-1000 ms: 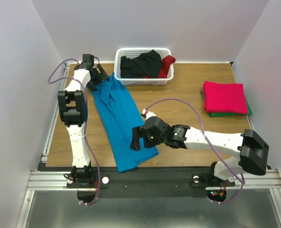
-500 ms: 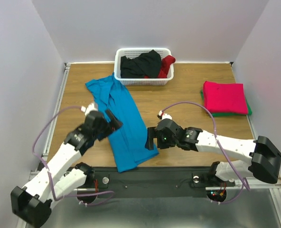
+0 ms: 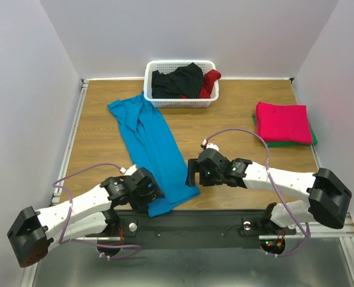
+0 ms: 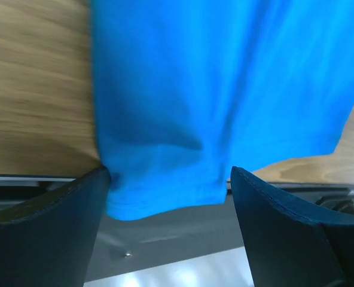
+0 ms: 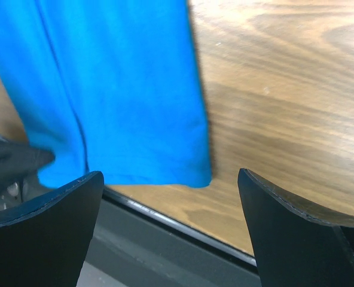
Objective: Fold and stack the t-shirts
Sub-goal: Fold the tshirt
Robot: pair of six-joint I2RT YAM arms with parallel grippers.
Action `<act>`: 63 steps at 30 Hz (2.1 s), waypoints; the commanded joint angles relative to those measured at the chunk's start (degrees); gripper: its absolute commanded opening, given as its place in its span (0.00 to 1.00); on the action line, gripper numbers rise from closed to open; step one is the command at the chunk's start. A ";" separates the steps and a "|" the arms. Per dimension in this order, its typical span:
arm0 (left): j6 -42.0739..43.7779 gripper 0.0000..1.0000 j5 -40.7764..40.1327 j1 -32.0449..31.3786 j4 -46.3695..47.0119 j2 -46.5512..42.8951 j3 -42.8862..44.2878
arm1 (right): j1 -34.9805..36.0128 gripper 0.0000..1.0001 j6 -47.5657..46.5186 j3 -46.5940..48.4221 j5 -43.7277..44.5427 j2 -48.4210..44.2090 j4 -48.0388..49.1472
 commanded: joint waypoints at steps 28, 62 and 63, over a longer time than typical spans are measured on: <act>-12.00 0.25 1.57 -11.38 -2.91 0.25 -3.54 | -2.76 0.65 3.60 -6.22 -8.00 5.60 7.20; -16.21 0.00 4.48 -27.90 6.40 11.16 9.03 | -2.76 0.00 6.42 -11.86 -9.97 -14.88 -1.57; -16.74 0.00 2.73 -27.81 6.75 10.20 8.94 | -2.76 0.00 6.24 -10.88 -9.17 -13.91 -1.57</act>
